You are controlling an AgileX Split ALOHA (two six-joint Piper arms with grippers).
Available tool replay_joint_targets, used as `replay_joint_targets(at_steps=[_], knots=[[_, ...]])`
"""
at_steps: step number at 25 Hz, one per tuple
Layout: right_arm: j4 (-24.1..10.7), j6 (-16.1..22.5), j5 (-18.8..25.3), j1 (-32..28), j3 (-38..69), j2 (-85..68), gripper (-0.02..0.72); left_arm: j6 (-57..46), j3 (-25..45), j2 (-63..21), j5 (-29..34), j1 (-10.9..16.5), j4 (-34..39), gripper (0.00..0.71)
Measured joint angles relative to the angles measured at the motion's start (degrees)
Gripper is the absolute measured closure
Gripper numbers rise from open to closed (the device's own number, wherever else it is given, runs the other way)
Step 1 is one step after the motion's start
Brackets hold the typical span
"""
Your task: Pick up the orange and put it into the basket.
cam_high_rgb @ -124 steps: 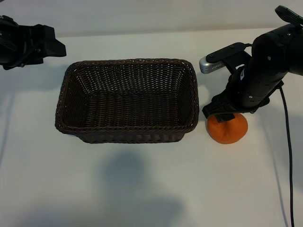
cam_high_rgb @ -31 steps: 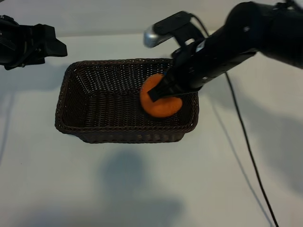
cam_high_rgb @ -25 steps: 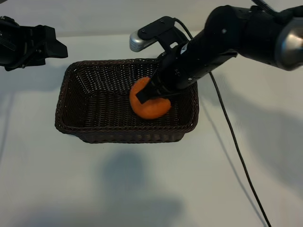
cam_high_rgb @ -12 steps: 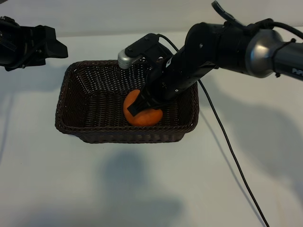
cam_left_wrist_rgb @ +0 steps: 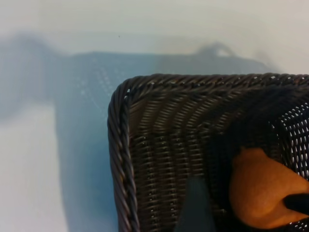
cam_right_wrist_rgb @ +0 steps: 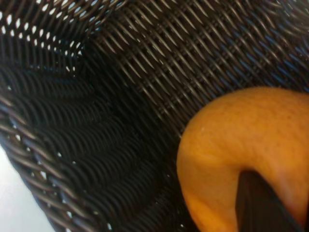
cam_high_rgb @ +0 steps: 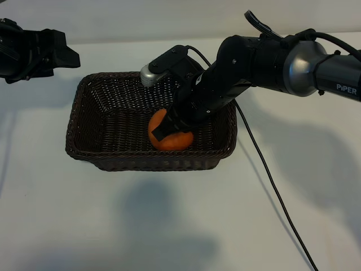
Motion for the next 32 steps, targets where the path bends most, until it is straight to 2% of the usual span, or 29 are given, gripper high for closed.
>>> replay_joint_targets(at_steps=[9,12,15,21,23,27,32], knots=[[-0.1,-0.5,-1.3,0.0,0.0,2.1,0.633,0.0,0.0,0.0,-0.1,0.0,0.0,0.12],[0.0,-0.5,-1.4,0.0,0.0,2.8,0.589,0.0,0.0,0.0,-0.2,0.0,0.0,0.12],[0.1,-0.5,-1.5,0.0,-0.1,2.8,0.461,0.0,0.0,0.0,-0.5,0.0,0.0,0.12],[0.1,-0.2,-1.5,0.0,-0.1,2.8,0.092,-0.1,0.0,0.0,-0.5,0.0,0.0,0.121],[0.1,0.2,-1.5,0.0,-0.1,2.8,0.027,-0.1,0.0,0.0,-0.5,0.0,0.0,0.121],[0.1,0.8,-1.4,0.0,-0.1,2.8,0.001,-0.1,0.0,0.0,-0.5,0.0,0.0,0.121],[-0.1,1.4,-0.8,0.0,-0.1,2.0,0.034,-0.1,0.0,0.0,-0.5,0.0,0.0,0.121]])
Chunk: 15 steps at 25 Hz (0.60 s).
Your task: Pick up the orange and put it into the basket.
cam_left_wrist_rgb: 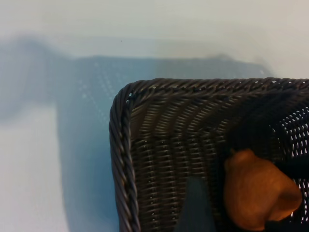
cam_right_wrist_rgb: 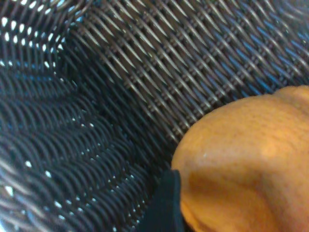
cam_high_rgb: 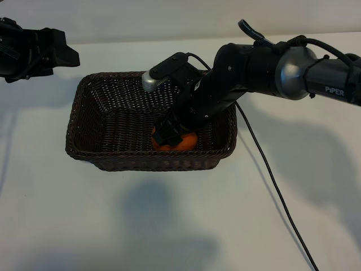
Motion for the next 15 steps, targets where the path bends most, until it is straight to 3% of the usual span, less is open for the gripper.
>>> replay_joint_targets(at_steps=[6,15], knots=[[-2.3,3.2,3.6,0.0,-1.7,-2.9,0.065,0.0,0.0,0.0,0.0,0.0,0.0,0.121],[-14.8,13.5,21.0,-0.1,-13.9,-4.0,0.079,0.0,0.0,0.0,0.0,0.0,0.0,0.121]])
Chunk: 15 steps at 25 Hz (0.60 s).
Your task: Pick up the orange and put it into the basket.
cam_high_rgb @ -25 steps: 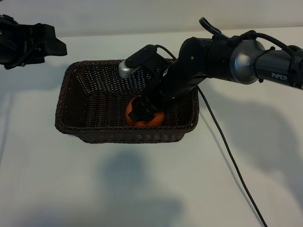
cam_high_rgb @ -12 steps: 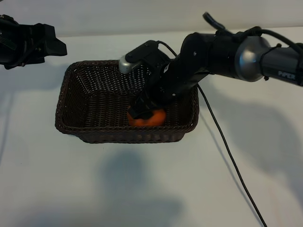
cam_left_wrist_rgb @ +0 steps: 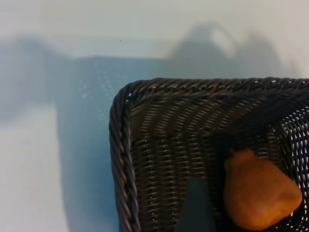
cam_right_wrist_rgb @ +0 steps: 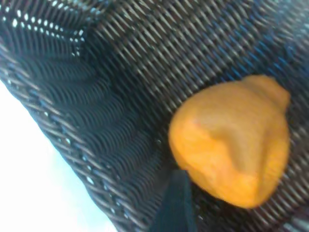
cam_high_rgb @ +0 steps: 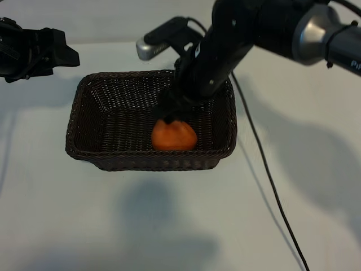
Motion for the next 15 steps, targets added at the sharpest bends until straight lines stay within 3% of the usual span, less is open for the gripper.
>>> replay_joint_targets(at_steps=[6,15], knots=[[-6.2,3.6,7.1,-0.1,-8.4,0.0,0.088,0.1,0.0,0.0,0.0,0.0,0.0,0.121],[-7.6,5.9,13.3,-5.3,-12.2,-1.9,0.1,0.1,0.0,0.0,0.0,0.0,0.0,0.121]])
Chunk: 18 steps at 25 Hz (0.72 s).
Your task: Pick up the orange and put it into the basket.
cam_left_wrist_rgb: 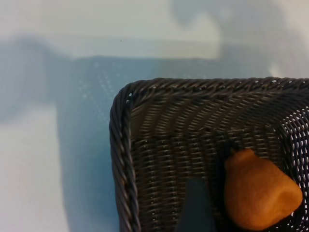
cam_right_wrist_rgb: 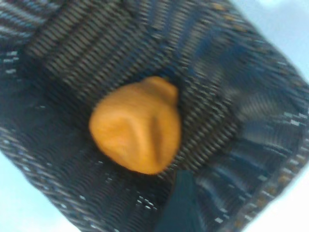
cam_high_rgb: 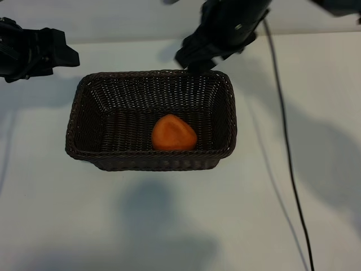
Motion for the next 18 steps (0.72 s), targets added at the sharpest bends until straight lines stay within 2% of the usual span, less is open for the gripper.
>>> replay_joint_targets(at_steps=[5,18], knots=[[-0.3,0.1,1.4,-1.9,0.0,-2.9,0.102,0.0,0.0,0.0,0.0,0.0,0.0,0.121],[-0.2,0.1,2.6,-2.0,0.0,-3.8,0.102,0.0,0.0,0.0,0.0,0.0,0.0,0.121]])
